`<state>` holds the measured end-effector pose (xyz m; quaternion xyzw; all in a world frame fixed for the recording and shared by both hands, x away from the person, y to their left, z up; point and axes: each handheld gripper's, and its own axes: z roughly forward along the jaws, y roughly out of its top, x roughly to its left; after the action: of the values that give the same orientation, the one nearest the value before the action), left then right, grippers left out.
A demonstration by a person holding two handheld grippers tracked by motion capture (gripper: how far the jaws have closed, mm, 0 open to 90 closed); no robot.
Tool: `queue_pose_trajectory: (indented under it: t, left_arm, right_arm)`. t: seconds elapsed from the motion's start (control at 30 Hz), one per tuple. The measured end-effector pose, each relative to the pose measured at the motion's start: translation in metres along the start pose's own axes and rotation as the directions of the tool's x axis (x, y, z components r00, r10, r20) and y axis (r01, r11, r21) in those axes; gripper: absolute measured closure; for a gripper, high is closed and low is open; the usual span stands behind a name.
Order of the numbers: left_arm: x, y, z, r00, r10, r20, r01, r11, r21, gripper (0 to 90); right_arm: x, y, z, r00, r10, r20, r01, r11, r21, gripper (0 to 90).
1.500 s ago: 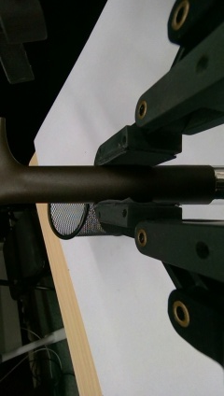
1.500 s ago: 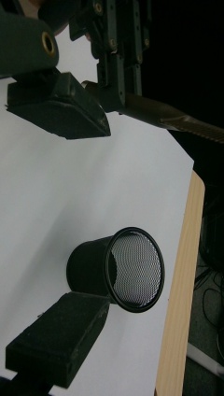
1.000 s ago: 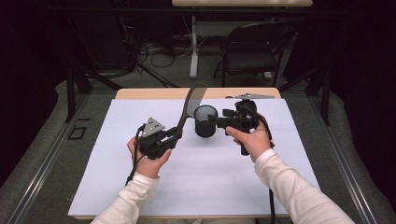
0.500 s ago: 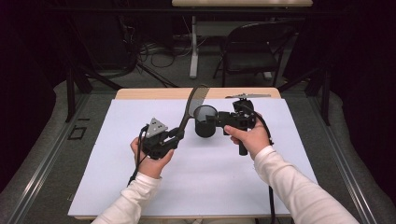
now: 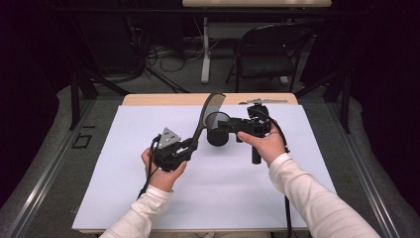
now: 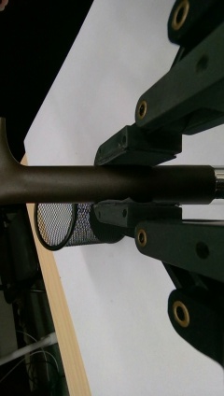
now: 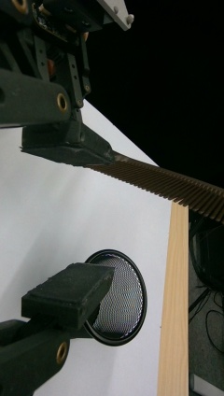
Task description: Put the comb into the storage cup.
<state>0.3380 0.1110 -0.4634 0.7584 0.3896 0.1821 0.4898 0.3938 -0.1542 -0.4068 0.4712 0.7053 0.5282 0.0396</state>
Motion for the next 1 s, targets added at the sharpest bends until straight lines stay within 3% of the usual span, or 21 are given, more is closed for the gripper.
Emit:
queue_pose_trajectory:
  t: [0.8, 1.0]
  left_arm:
    - [-0.012, -0.006, 0.007, 0.9994, 0.025, 0.023, -0.025, 0.9997, 0.008, 72.5]
    - [-0.016, -0.007, 0.008, 0.9992, 0.028, 0.030, -0.029, 0.9996, 0.008, 72.5]
  right_arm:
    - [-0.007, 0.010, 0.002, 0.9971, 0.075, -0.014, -0.076, 0.996, -0.045, 46.2]
    - [-0.009, 0.011, 0.003, 0.9929, 0.111, -0.043, -0.113, 0.992, -0.048, 50.9]
